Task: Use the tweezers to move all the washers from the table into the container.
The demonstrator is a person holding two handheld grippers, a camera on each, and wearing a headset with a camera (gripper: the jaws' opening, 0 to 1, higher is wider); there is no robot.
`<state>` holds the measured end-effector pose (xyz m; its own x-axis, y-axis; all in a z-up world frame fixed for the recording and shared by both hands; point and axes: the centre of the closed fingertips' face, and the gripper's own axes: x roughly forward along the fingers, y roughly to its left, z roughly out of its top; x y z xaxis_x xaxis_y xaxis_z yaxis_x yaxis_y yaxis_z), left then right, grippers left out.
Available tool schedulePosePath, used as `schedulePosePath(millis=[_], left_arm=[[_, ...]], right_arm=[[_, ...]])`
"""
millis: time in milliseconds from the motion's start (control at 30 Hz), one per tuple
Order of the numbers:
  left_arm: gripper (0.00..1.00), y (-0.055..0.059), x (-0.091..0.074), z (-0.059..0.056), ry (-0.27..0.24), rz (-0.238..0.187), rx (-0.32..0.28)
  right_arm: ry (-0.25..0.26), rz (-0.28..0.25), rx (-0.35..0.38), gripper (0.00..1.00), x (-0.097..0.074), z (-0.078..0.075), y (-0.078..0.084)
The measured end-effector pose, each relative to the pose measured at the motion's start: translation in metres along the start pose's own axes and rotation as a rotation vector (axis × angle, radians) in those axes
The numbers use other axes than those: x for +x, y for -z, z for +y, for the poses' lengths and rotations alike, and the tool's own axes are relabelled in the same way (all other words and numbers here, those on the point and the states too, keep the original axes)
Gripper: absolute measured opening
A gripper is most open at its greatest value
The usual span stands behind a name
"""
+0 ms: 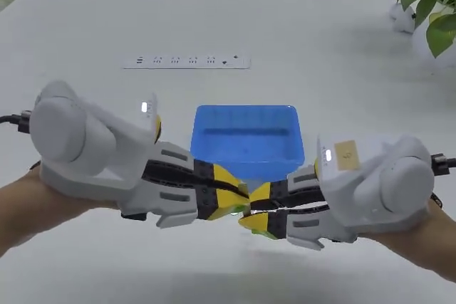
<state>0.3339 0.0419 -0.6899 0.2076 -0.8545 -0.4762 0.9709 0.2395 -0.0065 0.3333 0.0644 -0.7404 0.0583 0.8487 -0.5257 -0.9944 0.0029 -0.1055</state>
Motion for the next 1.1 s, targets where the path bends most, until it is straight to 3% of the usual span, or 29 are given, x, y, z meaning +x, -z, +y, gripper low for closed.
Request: schedulePosePath(millis=[433, 733, 933, 1100], left_arm=[[0.07, -0.029, -0.022, 0.016, -0.042, -0.018, 0.068], [0.07, -0.048, -0.027, 0.046, -0.067, -0.032, 0.120], [0.07, -0.047, -0.021, 0.068, -0.073, -0.028, 0.127], [0.07, -0.041, -0.015, 0.085, -0.078, -0.033, 0.113]], right_arm=[[0.046, -0.023, -0.094, 0.09, -0.011, -0.025, -0.036], [0.078, -0.035, -0.139, 0.09, -0.016, -0.060, -0.051], [0.083, -0.007, -0.168, 0.09, -0.010, -0.078, -0.048], [0.085, -0.007, -0.142, 0.10, -0.002, -0.097, -0.039]])
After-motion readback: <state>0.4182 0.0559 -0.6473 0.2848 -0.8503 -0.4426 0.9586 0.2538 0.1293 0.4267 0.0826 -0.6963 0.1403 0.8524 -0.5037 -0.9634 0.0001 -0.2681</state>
